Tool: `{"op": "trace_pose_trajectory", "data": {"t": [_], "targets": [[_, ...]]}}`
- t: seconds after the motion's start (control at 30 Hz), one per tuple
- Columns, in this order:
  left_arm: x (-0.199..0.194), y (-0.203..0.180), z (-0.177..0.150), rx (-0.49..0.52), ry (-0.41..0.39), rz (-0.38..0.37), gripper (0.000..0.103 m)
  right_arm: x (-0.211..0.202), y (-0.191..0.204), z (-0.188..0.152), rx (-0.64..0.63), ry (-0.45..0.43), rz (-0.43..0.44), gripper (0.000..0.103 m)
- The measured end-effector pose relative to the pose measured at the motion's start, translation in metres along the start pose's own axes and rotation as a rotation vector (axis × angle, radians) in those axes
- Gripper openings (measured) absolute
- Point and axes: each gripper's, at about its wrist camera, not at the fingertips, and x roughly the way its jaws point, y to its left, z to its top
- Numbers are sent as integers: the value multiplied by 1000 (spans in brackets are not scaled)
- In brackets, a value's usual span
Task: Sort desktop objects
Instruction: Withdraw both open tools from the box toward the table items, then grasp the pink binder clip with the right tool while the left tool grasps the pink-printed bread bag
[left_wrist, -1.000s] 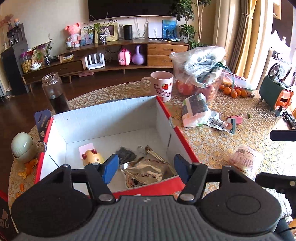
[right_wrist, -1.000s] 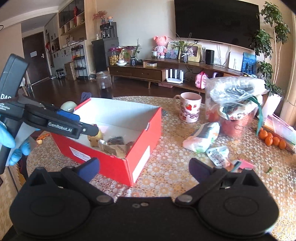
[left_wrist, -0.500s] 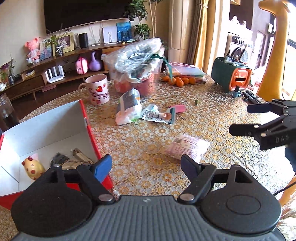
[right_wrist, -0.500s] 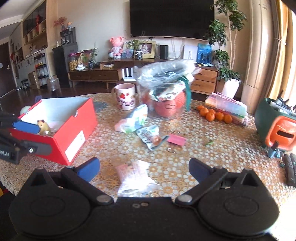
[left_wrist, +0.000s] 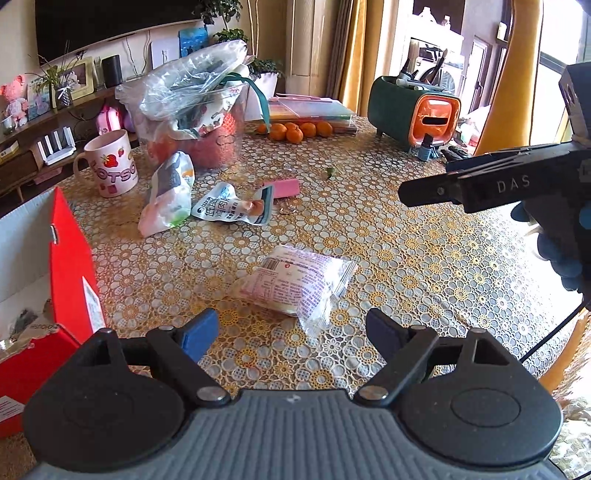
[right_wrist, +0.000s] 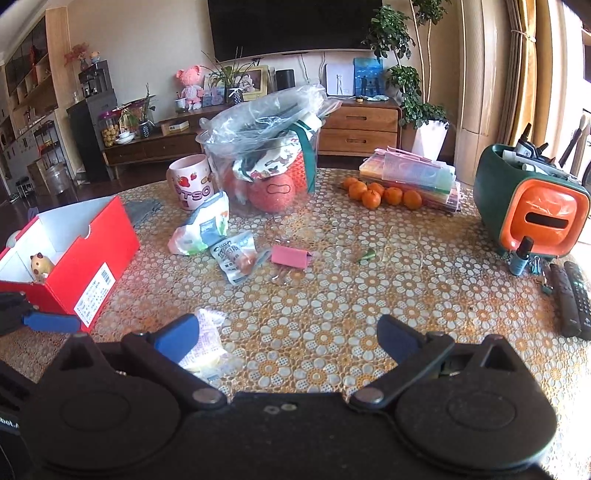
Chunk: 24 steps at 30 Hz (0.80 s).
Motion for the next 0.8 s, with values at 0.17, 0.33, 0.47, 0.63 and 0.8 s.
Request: {"op": "trace_pose_trajectory", "data": {"t": [0.17,0.33,0.47,0.63,0.8], "targets": [[25,0,0,2,3,-33,100,25,-4,11,-23,5,-17,103],[47,-2,4,49,-9,-39,103,60,-7,26,-3,15,-36,103],[64,2,9,52,-6,-51,103,91,-4,39,6,32,-53,102],[84,9,12,48,19,-64,103,130,2,53,24,56,-80,102],[95,11,15,56,31,-78,103,163,5,71,95,95,-97,100]]}}
